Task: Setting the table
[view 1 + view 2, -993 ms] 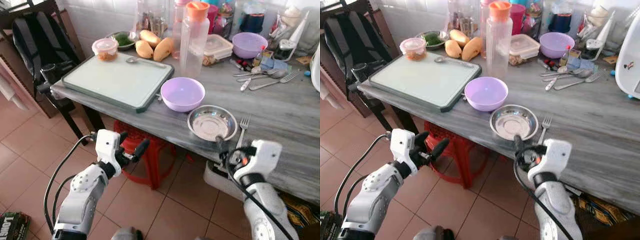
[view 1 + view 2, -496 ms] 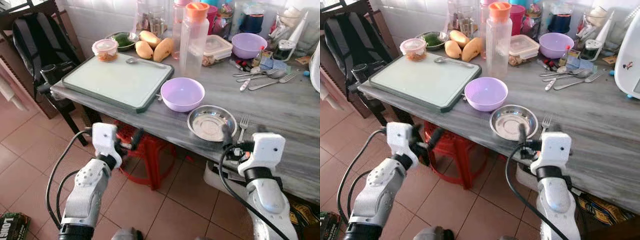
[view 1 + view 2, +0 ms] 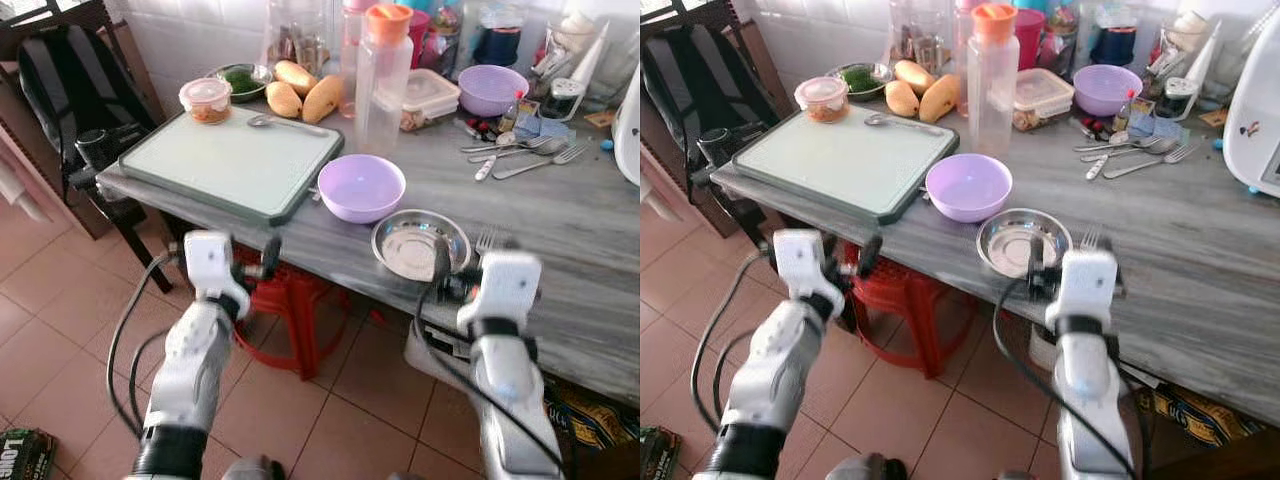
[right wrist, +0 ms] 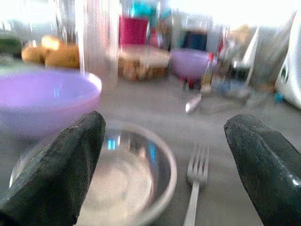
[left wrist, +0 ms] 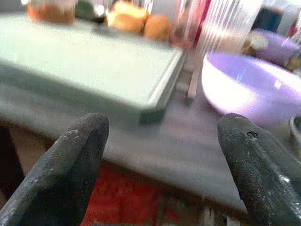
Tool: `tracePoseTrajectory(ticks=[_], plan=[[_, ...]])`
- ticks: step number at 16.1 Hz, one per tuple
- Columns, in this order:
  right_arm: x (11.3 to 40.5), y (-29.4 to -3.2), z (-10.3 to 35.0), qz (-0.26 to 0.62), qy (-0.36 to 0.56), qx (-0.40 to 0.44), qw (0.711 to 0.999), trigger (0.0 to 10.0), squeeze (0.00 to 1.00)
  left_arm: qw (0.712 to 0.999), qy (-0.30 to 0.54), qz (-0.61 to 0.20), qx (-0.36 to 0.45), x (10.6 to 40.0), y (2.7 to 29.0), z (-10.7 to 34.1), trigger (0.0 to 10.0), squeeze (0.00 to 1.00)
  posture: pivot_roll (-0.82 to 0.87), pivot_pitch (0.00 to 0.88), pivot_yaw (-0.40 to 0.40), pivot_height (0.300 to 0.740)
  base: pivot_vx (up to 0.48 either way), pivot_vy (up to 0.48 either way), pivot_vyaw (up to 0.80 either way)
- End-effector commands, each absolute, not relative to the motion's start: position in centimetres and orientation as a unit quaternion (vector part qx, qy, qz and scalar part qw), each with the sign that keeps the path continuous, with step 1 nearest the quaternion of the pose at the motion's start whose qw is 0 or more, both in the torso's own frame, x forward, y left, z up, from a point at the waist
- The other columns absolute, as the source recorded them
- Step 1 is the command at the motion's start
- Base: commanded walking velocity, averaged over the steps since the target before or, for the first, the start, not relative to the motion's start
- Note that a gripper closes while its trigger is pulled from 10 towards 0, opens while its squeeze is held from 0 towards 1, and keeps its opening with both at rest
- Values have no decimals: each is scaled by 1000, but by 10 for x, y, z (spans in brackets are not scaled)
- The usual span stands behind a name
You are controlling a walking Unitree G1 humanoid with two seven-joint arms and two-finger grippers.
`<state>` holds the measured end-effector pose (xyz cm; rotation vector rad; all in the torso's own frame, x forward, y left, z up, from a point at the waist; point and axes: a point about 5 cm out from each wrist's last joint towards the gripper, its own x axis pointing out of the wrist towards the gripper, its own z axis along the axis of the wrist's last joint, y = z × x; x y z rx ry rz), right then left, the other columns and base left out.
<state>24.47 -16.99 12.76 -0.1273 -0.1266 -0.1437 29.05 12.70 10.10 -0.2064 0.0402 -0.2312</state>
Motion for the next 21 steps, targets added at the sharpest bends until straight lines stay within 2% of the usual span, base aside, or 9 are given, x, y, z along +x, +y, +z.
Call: tracePoseTrajectory(ticks=[1, 4, 16, 21], plan=[[245, -174, 128, -82, -66, -70, 992, 10000, 0, 990, 12, -106, -94, 291, 131, 103, 10000, 0, -33, 0, 55, 740, 0, 0, 0], [248, -185, 129, -85, -70, -73, 991, 10000, 0, 993, 18, -92, -71, 284, 146, 97, 10000, 0, -23, 0, 43, 740, -164, 0, 0], [254, -192, 127, -90, -71, -64, 991, 10000, 0, 992, 16, -103, -64, 288, 139, 94, 10000, 0, -27, 0, 43, 740, -245, 0, 0], [257, -196, 121, -98, -70, -59, 991, 10000, 0, 992, 39, -110, -49, 284, 149, 86, 10000, 0, -29, 0, 101, 740, -246, 0, 0]])
